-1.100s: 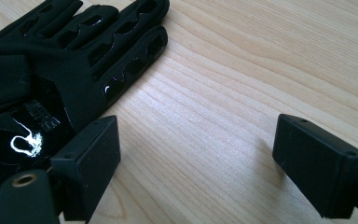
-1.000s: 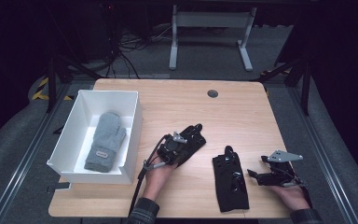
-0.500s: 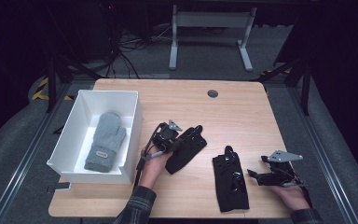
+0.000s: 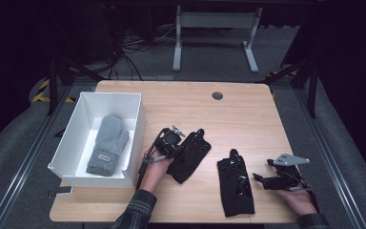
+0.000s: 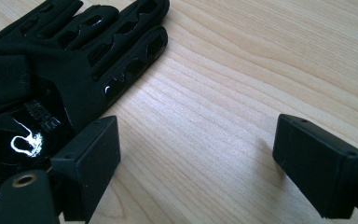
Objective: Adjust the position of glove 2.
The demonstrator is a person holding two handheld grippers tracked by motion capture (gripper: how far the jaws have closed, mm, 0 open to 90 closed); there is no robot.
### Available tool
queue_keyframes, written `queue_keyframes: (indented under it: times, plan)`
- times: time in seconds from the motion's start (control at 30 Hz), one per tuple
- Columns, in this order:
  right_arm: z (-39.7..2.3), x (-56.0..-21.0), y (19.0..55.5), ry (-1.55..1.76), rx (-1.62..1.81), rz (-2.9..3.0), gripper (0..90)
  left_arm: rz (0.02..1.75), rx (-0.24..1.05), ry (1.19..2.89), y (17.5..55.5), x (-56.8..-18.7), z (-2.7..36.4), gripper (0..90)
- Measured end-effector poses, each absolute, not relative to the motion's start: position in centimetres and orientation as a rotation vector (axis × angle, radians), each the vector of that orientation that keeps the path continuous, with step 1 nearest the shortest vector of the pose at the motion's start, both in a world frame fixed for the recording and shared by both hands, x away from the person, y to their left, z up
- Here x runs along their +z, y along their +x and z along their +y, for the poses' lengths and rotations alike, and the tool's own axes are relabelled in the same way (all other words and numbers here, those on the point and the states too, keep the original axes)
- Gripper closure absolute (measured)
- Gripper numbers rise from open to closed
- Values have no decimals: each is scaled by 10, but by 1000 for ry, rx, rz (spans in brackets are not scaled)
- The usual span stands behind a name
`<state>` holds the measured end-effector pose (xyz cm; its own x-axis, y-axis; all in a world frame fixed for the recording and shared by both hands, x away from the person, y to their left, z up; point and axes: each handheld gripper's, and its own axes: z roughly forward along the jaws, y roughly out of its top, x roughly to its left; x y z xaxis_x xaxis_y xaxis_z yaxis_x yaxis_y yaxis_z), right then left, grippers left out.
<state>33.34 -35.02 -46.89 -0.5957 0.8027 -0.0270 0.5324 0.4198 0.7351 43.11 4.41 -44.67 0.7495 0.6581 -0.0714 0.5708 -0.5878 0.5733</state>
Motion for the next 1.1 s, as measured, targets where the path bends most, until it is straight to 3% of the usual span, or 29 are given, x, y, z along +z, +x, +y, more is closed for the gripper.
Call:
queue_keyframes:
  times: [0.5, 0.8, 0.83, 1.1]
  plan:
    - [-350, -469, 333, 1141, 991, 2305, 154, 805, 19, 2363, 382, -451, 52, 900]
    - [-350, -469, 334, 1138, 992, 2305, 154, 789, 5, 2330, 365, -452, 57, 900]
    - [-350, -469, 333, 1138, 992, 2305, 154, 804, 31, 2308, 366, -448, 60, 838]
    - [-350, -469, 334, 1139, 991, 2304, 154, 894, 93, 2260, 371, -448, 71, 724]
